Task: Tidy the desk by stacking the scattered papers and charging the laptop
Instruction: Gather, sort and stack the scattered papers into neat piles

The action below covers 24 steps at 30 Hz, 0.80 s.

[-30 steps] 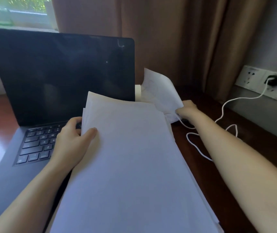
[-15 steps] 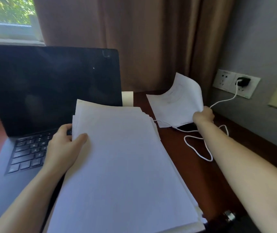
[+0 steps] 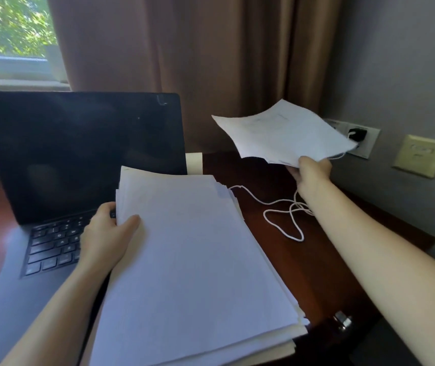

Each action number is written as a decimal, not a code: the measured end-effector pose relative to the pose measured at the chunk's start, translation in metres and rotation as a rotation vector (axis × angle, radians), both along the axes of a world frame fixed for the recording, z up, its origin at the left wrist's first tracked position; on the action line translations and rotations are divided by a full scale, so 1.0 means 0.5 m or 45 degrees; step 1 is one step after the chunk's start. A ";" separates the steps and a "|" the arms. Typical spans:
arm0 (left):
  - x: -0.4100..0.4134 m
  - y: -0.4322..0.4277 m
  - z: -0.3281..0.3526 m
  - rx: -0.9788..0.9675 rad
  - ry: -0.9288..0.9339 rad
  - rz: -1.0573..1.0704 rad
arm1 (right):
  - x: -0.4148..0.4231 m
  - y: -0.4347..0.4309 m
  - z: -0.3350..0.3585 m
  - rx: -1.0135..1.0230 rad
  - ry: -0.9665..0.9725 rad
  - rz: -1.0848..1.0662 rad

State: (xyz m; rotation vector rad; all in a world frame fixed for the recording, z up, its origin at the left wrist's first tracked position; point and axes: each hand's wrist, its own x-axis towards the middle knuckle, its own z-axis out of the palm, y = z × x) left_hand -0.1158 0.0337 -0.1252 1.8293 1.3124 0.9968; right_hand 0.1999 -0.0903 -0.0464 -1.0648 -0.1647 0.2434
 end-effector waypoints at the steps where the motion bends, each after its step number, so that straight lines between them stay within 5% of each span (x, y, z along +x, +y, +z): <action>1: 0.000 0.000 0.000 0.003 0.005 -0.002 | -0.018 -0.008 0.005 0.035 -0.001 0.053; 12: -0.002 -0.012 0.009 0.002 0.072 -0.018 | -0.175 -0.123 -0.120 -0.356 -0.135 0.601; 24: -0.003 -0.021 0.015 -0.001 0.103 -0.029 | -0.035 -0.126 -0.140 -0.976 -0.509 -0.196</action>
